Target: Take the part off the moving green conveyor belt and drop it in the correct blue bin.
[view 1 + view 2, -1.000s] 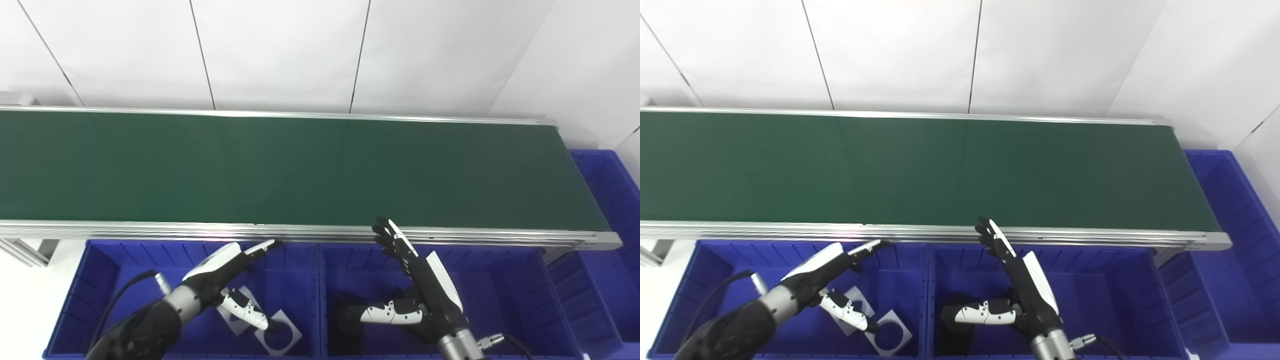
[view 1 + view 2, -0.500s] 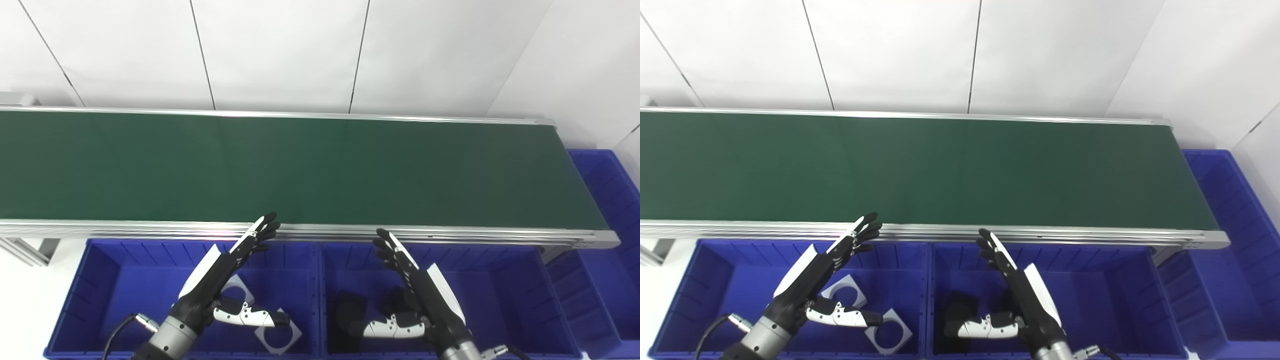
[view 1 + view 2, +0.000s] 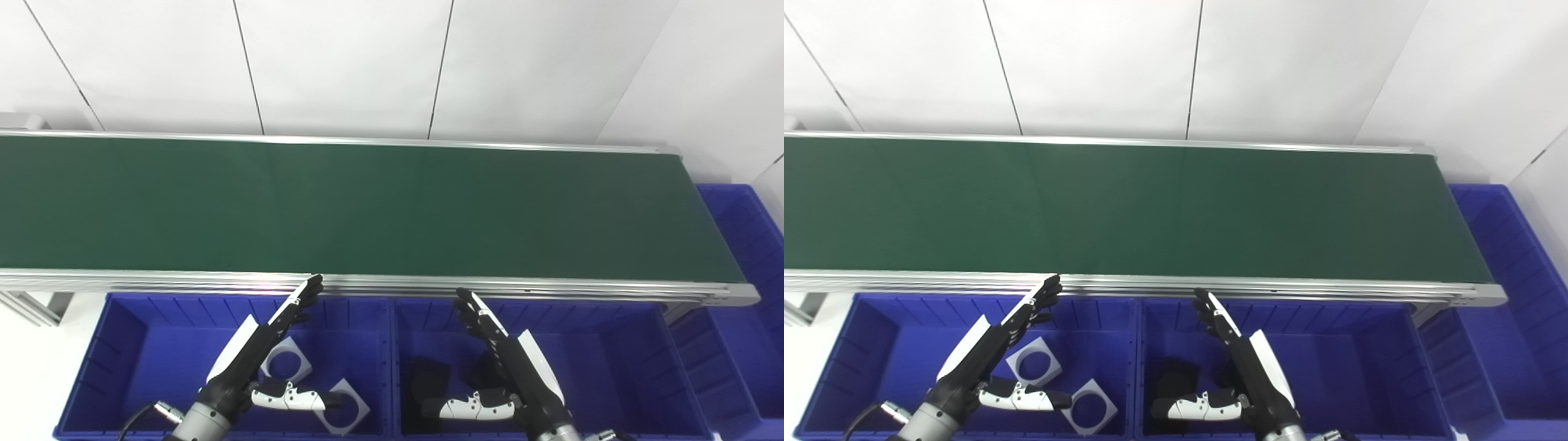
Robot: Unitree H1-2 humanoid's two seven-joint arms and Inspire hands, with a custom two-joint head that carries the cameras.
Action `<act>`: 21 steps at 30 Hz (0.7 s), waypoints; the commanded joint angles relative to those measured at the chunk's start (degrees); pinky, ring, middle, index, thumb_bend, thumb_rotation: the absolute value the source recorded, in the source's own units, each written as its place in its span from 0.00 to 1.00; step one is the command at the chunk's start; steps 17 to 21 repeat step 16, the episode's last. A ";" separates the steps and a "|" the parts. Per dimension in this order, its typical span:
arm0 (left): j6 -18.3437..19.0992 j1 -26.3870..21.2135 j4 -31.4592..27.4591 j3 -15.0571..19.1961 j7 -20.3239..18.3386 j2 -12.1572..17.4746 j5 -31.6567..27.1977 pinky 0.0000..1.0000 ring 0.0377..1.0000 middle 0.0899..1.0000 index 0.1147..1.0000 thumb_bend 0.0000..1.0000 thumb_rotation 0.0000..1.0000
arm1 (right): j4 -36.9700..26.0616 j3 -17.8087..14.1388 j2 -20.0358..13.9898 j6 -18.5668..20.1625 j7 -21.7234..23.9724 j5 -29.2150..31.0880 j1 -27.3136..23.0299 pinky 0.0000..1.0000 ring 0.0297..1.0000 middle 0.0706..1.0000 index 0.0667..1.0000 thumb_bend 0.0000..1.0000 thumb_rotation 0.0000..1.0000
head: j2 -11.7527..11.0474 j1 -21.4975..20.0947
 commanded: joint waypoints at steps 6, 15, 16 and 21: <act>-1.18 -1.00 -0.13 0.75 1.11 0.83 -1.17 0.88 0.94 0.97 0.97 0.83 0.32 | 0.02 0.48 1.03 -3.88 -2.13 -0.71 -0.38 0.89 0.90 0.91 0.96 0.80 0.16 | -0.25 -0.81; -0.50 -1.31 0.14 0.59 0.51 1.21 -2.28 0.90 0.95 0.98 0.96 0.83 0.31 | 0.31 0.78 0.96 -4.09 -3.17 -1.17 -0.50 0.87 0.90 0.91 0.96 0.80 0.17 | -0.32 -0.26; -0.73 -1.36 0.34 0.52 0.43 1.26 -2.52 0.89 0.95 0.99 0.96 0.83 0.30 | 0.40 0.70 0.99 -4.36 -3.30 -1.01 -0.50 0.87 0.89 0.91 0.95 0.80 0.18 | -0.27 -0.07; -0.73 -1.36 0.34 0.52 0.43 1.26 -2.52 0.89 0.95 0.99 0.96 0.83 0.30 | 0.40 0.70 0.99 -4.36 -3.30 -1.01 -0.50 0.87 0.89 0.91 0.95 0.80 0.18 | -0.27 -0.07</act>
